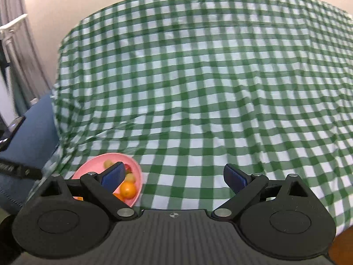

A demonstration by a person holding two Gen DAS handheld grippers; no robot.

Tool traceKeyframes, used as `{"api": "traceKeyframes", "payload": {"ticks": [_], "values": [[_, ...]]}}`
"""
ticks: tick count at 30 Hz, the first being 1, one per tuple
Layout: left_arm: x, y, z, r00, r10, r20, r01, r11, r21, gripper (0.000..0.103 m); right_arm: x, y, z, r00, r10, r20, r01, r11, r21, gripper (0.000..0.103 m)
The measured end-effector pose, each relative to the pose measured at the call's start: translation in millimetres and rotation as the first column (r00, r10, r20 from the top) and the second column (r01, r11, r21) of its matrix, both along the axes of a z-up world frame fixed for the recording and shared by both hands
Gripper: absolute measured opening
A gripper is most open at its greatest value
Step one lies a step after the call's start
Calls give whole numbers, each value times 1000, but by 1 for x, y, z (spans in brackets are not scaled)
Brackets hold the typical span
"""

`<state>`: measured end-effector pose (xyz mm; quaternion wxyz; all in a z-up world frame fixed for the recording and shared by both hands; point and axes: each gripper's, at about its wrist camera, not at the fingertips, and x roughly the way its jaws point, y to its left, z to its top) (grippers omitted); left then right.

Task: Organize fruits

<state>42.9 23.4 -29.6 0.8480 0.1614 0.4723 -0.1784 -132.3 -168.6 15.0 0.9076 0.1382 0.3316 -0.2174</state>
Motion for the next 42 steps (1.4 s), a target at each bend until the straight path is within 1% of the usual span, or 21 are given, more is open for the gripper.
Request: {"api": "traceKeyframes", "payload": {"ticks": [2, 3, 5, 7, 10, 12, 16, 19, 23, 26, 34, 38, 42], "values": [[-8, 1, -1, 1000, -21, 12, 21, 1000, 4, 103, 2, 10, -3, 1000, 10, -12, -10, 1000, 22, 97], [-12, 3, -2, 999, -28, 26, 27, 1000, 5, 103, 5, 21, -5, 999, 25, -38, -24, 999, 26, 97], [-19, 7, -4, 998, -30, 53, 29, 1000, 11, 103, 9, 40, -8, 995, 74, -67, -73, 997, 20, 99], [-26, 11, -4, 997, -34, 68, 33, 999, 4, 103, 16, 64, -12, 983, 141, -115, -144, 990, -16, 99], [-37, 16, 0, 996, -26, 91, 26, 1000, -4, 103, 21, 95, -16, 963, 217, -156, -233, 969, -88, 101], [-48, 17, 5, 992, -30, 121, 30, 1000, 4, 103, 21, 106, -17, 955, 248, -164, -265, 960, -91, 102], [-66, 16, 13, 988, -17, 154, 10, 999, 42, 103, 15, 107, -12, 964, 220, -148, -232, 970, -75, 102], [-77, 17, 16, 989, -20, 149, 12, 999, 53, 103, 7, 107, -8, 970, 198, -140, -210, 975, -77, 102], [-87, 26, 16, 988, 24, 154, -31, 999, 42, 103, 3, 115, -5, 968, 208, -144, -225, 968, -116, 102], [-96, 36, 18, 988, 45, 149, -49, 999, 24, 103, -8, 121, -2, 968, 209, -136, -227, 965, -133, 102], [-123, 54, 19, 988, 39, 147, -41, 999, 8, 103, -37, 141, 0, 986, 102, -129, -123, 979, -164, 102], [-125, 56, 21, 987, 39, 156, -40, 999, 0, 103, -40, 146, 6, 990, 94, -104, -113, 973, -203, 102], [-118, 54, 19, 988, 48, 147, -47, 999, -10, 103, -37, 150, 8, 990, 117, -84, -133, 965, -226, 102]]}}
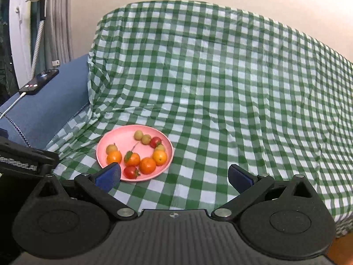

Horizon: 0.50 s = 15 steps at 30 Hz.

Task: Organize fruits

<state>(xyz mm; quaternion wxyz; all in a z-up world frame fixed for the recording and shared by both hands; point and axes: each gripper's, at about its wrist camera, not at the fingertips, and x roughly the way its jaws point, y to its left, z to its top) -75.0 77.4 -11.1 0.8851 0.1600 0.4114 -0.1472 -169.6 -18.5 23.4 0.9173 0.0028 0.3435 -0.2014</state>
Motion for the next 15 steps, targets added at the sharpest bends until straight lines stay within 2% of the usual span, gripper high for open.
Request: {"api": "traceKeyframes", "payload": {"ticks": [15], "values": [[34, -5, -25, 998, 18, -55, -16, 1000, 25, 103, 21, -14, -18, 1000, 5, -24, -4, 999, 32, 102]]}}
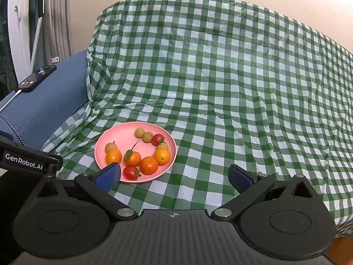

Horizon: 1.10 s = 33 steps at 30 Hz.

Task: Organize fruits

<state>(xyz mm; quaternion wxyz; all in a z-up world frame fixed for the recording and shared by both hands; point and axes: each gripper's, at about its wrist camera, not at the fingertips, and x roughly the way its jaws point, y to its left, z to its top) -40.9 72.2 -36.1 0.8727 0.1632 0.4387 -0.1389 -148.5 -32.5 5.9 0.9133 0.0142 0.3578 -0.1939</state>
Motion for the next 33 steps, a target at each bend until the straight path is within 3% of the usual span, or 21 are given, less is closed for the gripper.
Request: {"api": "traceKeyframes", "payload": {"ticks": [33], "values": [[2, -6, -5, 1000, -8, -6, 8, 1000, 17, 103, 4, -5, -3, 1000, 5, -4, -5, 1000, 17, 102]]}}
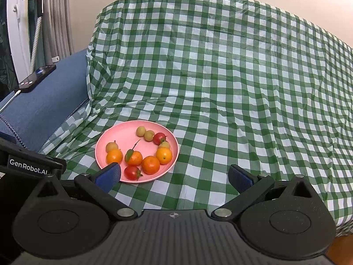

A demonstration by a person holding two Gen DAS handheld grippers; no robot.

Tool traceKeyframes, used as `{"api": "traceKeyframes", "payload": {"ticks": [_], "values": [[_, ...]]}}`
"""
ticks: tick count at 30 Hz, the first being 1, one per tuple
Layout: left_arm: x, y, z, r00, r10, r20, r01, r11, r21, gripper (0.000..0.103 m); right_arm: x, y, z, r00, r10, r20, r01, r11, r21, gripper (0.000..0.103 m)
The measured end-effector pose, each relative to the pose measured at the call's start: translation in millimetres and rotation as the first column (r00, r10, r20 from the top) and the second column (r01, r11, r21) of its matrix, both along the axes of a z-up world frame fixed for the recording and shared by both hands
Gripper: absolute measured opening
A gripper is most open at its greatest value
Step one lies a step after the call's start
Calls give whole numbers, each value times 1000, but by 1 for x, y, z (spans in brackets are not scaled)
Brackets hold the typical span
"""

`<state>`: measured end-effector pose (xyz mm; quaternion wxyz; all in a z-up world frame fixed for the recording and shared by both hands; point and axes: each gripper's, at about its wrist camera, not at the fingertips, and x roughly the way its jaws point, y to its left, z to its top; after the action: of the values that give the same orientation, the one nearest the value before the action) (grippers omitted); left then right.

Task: Organize fruits

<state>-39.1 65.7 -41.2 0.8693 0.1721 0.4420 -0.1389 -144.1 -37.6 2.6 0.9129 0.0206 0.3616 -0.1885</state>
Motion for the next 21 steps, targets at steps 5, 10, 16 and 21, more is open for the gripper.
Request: {"api": "traceKeyframes", "payload": {"ticks": [5, 10, 16, 21], "values": [[1, 0, 1, 1000, -2, 4, 2, 1000, -3, 103, 2, 0, 1, 1000, 2, 7, -2, 1000, 4, 102], [1, 0, 1, 1000, -3, 1, 3, 1000, 0, 103, 2, 0, 1, 1000, -8, 5, 8, 1000, 9, 102], [1, 0, 1, 1000, -3, 4, 3, 1000, -2, 103, 3, 1, 2, 1000, -15, 14, 15, 1000, 11, 102], [1, 0, 0, 1000, -3, 3, 3, 1000, 0, 103, 3, 1, 1, 1000, -14, 11, 14, 1000, 13, 102]]}}
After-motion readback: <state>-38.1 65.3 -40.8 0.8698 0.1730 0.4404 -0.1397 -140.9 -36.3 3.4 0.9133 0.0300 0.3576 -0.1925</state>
